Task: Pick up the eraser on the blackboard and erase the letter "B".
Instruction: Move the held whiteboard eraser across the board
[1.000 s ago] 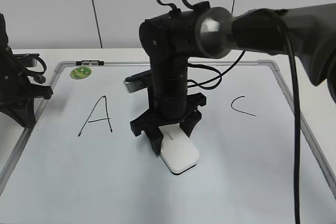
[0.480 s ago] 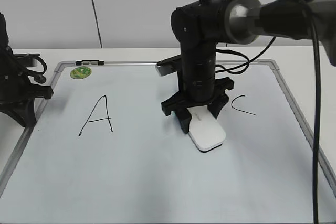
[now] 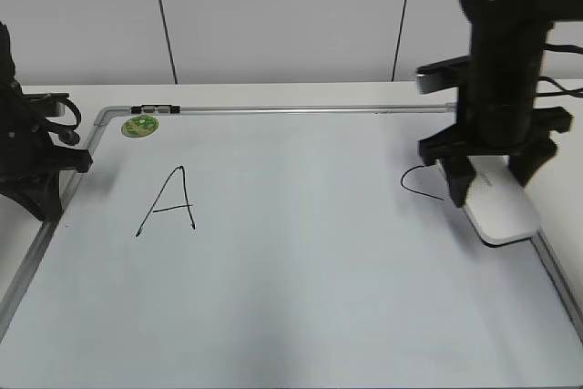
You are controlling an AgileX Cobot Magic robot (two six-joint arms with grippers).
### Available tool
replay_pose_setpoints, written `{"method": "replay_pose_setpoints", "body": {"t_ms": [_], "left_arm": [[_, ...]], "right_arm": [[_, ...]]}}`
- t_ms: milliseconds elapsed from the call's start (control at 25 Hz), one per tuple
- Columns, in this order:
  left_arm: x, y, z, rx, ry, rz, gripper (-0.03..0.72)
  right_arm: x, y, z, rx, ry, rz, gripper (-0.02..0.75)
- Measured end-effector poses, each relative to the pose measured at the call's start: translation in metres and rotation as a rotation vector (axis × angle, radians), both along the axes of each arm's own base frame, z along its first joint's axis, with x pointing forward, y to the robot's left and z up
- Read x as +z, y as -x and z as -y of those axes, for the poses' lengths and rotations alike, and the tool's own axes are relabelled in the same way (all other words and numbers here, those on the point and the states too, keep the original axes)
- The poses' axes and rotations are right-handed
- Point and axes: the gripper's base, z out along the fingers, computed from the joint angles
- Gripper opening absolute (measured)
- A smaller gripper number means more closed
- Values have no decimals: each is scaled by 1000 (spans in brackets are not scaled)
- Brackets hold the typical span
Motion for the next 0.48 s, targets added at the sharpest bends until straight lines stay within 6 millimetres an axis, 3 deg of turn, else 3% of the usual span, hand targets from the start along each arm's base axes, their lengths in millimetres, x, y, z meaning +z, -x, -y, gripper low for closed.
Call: {"method": "replay_pose_setpoints", "body": {"t_ms": [120, 280, 480], "left_arm": [[0, 0, 0, 2, 0, 0, 46], [0, 0, 0, 2, 0, 0, 46], [0, 0, 0, 2, 0, 0, 46]], "right_arm": [[-2, 9, 36, -70, -41, -45, 529], [-3, 8, 59, -103, -172, -75, 529], [-4, 6, 80, -145, -211, -80, 529]]}}
